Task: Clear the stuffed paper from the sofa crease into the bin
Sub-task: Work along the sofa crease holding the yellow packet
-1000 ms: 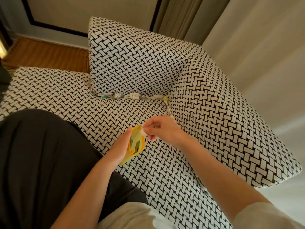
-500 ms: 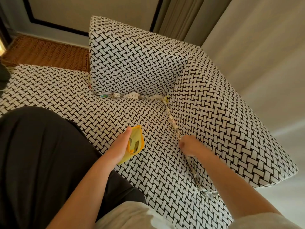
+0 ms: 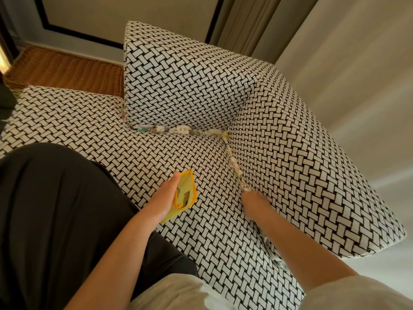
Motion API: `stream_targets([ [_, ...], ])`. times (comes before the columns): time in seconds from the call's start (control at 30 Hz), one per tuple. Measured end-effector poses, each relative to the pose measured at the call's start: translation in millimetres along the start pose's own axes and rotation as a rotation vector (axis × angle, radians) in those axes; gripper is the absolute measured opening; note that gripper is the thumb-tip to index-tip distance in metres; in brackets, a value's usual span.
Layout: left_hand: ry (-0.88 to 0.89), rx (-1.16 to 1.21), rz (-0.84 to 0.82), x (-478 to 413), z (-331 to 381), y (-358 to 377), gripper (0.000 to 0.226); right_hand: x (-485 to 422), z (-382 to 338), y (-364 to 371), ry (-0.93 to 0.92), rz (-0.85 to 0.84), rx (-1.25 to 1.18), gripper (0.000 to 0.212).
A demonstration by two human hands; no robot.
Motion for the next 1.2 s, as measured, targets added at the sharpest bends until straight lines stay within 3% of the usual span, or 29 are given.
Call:
stream_targets([
  [0.27, 0.027, -0.003, -0.026, 0, -3, 0, 0.068, -5, 9, -6, 0.009, -0.125, -0.113, 0.033],
  [0.53, 0.036, -0.041, -0.022, -5, -7, 1, 0.07, -10, 4, -3, 0.001, -0.218, -0.028, 0.04],
  [0.9, 0.046, -0.051, -0.034, -8, -8, 2, 0.069, -6, 13, 7, -0.148, 0.059, 0.059, 0.029],
  [1.2, 0.025, -0.03, 0.003, -9, -9, 5, 0.066, -4, 16, 4, -0.178, 0.2, -0.101, 0.032],
])
Point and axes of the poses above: each hand's wrist, its own x-axis away from the middle knuckle, its own y-axis out of the palm, z = x × y, the point moved 3 cm from there along -x, towards the middle knuckle, and after that the axes turned 13 degrees about -x, right-handed, at the moved point
